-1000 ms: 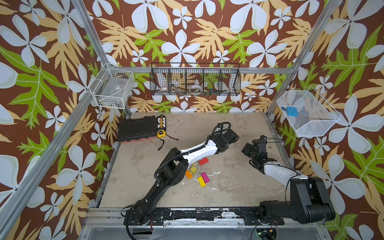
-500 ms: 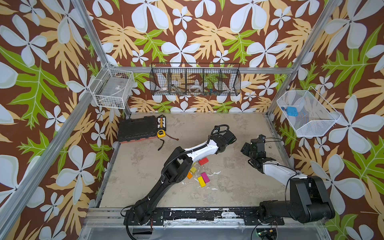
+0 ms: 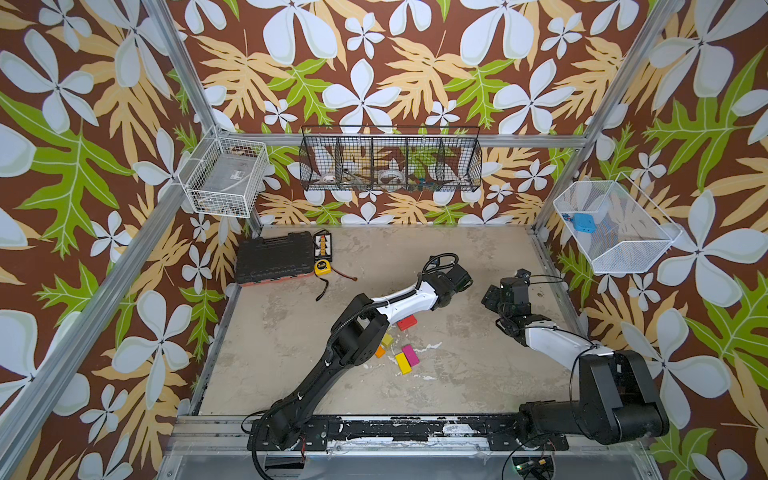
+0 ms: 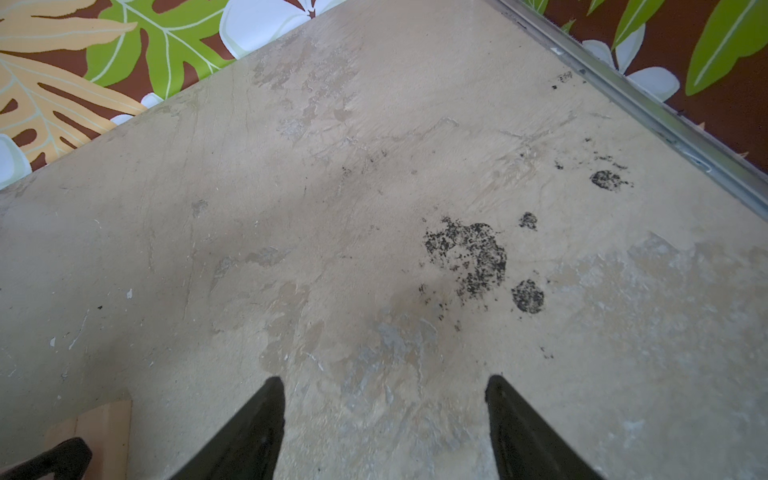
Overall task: Build the wood block tower
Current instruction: 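Carry the pink block over the two light-wood bars with the left gripper, then lower the pink block crosswise onto the tops of both bars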
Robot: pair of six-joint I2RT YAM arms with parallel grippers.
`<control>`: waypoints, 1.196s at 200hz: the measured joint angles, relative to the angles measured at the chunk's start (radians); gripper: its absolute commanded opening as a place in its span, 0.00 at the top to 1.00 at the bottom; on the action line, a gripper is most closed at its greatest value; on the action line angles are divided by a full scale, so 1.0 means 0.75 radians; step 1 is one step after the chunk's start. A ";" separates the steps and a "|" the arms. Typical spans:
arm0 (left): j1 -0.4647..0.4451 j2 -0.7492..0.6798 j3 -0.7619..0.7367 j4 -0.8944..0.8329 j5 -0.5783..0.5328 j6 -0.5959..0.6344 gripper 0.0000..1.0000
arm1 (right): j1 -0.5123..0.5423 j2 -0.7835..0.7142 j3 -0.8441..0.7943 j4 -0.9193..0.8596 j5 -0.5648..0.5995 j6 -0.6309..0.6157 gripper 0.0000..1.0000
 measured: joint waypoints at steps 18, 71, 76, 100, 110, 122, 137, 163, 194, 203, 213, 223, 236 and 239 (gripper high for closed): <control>0.001 0.005 0.010 0.001 0.008 -0.001 0.73 | 0.002 0.002 0.005 0.001 0.001 0.000 0.24; 0.008 0.016 0.019 0.002 0.017 -0.006 0.72 | 0.010 0.010 0.012 -0.001 0.003 -0.001 0.24; 0.009 0.018 0.020 0.002 0.017 -0.009 0.72 | 0.010 0.011 0.012 -0.001 0.003 -0.001 0.24; 0.014 0.030 0.027 0.002 0.020 -0.011 0.71 | 0.011 0.013 0.015 -0.001 0.003 -0.002 0.24; 0.015 0.033 0.031 0.002 0.024 -0.014 0.71 | 0.011 0.014 0.018 -0.002 0.004 -0.003 0.24; 0.017 0.036 0.037 0.003 0.033 -0.014 0.71 | 0.012 0.015 0.020 -0.002 0.005 -0.004 0.24; 0.018 0.039 0.042 0.004 0.040 -0.014 0.71 | 0.012 0.019 0.020 -0.006 0.005 -0.004 0.24; 0.020 0.040 0.050 0.003 0.048 -0.014 0.69 | 0.014 0.020 0.020 -0.010 0.007 -0.004 0.24; 0.021 0.040 0.050 0.003 0.056 -0.014 0.66 | 0.014 0.026 0.025 -0.012 0.007 -0.004 0.24; 0.022 0.040 0.050 0.003 0.057 -0.014 0.65 | 0.015 0.027 0.027 -0.013 0.007 -0.005 0.24; 0.023 0.041 0.050 0.004 0.057 -0.014 0.62 | 0.017 0.027 0.027 -0.013 0.007 -0.005 0.24; 0.023 0.043 0.051 0.006 0.055 -0.014 0.60 | 0.017 0.028 0.027 -0.014 0.007 -0.005 0.24; 0.023 0.045 0.052 0.011 0.054 -0.014 0.56 | 0.017 0.029 0.027 -0.016 0.007 -0.005 0.24; 0.023 0.046 0.052 0.012 0.054 -0.014 0.55 | 0.017 0.029 0.027 -0.016 0.007 -0.005 0.24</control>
